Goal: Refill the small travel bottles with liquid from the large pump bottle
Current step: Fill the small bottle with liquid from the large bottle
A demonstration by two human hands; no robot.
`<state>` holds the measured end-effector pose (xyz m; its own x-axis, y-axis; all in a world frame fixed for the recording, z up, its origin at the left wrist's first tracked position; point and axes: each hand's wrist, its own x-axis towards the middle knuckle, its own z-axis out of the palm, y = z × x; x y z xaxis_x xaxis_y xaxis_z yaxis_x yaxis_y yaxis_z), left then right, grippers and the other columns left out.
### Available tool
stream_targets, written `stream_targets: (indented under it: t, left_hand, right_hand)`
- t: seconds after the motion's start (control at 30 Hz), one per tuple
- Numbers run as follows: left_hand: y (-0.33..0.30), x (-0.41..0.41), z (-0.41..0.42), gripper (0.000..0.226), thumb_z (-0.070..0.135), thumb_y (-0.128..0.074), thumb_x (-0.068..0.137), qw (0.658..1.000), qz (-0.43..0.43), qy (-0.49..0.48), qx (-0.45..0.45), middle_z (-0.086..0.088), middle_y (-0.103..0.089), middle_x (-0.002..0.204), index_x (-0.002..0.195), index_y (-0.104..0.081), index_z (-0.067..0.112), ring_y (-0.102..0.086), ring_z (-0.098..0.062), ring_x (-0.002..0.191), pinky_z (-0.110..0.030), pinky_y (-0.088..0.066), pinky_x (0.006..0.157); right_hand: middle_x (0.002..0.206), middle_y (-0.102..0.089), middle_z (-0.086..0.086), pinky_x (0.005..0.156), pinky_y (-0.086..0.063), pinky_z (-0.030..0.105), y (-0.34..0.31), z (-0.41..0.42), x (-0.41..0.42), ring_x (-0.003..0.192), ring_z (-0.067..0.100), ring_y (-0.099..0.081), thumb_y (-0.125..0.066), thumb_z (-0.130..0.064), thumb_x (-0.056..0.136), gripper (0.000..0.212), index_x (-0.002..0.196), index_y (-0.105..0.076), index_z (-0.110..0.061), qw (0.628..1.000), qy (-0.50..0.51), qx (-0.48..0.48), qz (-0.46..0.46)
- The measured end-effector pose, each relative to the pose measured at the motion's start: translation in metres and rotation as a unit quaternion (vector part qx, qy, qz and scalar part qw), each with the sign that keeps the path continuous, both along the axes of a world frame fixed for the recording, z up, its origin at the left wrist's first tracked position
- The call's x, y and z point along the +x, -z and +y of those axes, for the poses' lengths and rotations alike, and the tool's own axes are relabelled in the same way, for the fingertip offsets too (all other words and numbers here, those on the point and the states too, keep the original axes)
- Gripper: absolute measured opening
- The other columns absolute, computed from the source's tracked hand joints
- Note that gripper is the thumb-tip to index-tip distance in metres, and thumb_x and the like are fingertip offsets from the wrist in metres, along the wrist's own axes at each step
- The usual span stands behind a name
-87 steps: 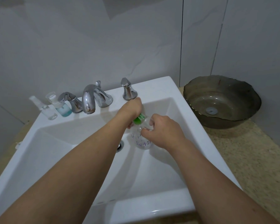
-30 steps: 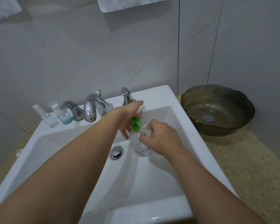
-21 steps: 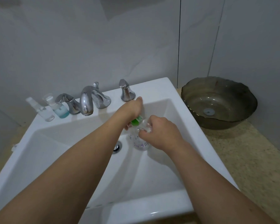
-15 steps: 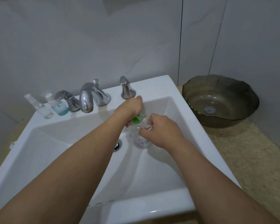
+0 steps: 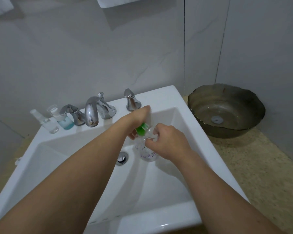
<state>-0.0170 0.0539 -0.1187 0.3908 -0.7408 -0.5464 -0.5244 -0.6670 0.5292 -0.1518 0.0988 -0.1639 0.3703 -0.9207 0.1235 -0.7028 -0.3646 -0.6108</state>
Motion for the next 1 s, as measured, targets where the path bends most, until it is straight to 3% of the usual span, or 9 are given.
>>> stream_targets:
  t: [0.1, 0.33, 0.53, 0.63, 1.0]
  left_hand:
    - [-0.007, 0.002, -0.001, 0.081, 0.074, -0.033, 0.094, 0.999, 0.017, 0.007, 0.031, -0.021, -0.066, 0.111, 0.120, -0.060, 0.003, -0.063, -0.043, 0.105, -0.048, -0.053, 0.088]
    - [-0.004, -0.001, -0.004, 0.079, 0.069, -0.026, 0.097, 1.000, -0.002, 0.003, 0.022, -0.022, -0.066, 0.108, 0.117, -0.061, 0.002, -0.065, -0.042, 0.100, -0.048, -0.054, 0.087]
    - [0.000, -0.010, -0.002, 0.050, 0.037, -0.025, 0.101, 0.999, -0.022, -0.029, -0.020, -0.028, -0.066, 0.099, 0.108, -0.056, -0.001, -0.067, -0.045, 0.094, -0.052, -0.055, 0.093]
    - [0.005, -0.011, -0.002, 0.046, 0.032, -0.021, 0.104, 0.998, -0.009, -0.043, -0.052, -0.034, -0.062, 0.112, 0.115, -0.050, -0.003, -0.066, -0.050, 0.098, -0.056, -0.054, 0.097]
    - [0.008, -0.009, -0.001, 0.031, 0.016, -0.021, 0.105, 0.997, -0.015, -0.038, -0.067, -0.034, -0.059, 0.116, 0.114, -0.047, 0.002, -0.066, -0.053, 0.099, -0.063, -0.054, 0.093]
  right_hand:
    - [0.088, -0.054, -0.008, 0.068, -0.039, 0.030, 0.000, 0.000, -0.001, 0.084, 0.021, -0.057, -0.061, -0.049, 0.082, 0.038, 0.101, -0.054, -0.017, 1.000, 0.001, -0.025, -0.014]
    - [0.087, -0.050, -0.009, 0.068, -0.036, 0.029, -0.002, -0.002, -0.002, 0.081, 0.018, -0.052, -0.060, -0.049, 0.083, 0.038, 0.106, -0.054, -0.019, 1.000, -0.005, -0.021, -0.011]
    - [0.081, -0.052, -0.003, 0.065, -0.037, 0.030, 0.002, -0.002, -0.001, 0.076, 0.024, -0.053, -0.060, -0.048, 0.081, 0.035, 0.090, -0.049, -0.017, 1.000, 0.005, -0.012, 0.003]
    - [0.082, -0.056, -0.002, 0.063, -0.039, 0.031, 0.004, -0.002, -0.001, 0.075, 0.023, -0.055, -0.061, -0.049, 0.081, 0.035, 0.089, -0.051, -0.016, 1.000, 0.004, -0.006, 0.013]
    - [0.086, -0.060, -0.002, 0.068, -0.046, 0.033, 0.002, -0.003, 0.001, 0.079, 0.023, -0.058, -0.060, -0.051, 0.080, 0.037, 0.096, -0.055, -0.018, 1.000, 0.004, -0.002, 0.022]
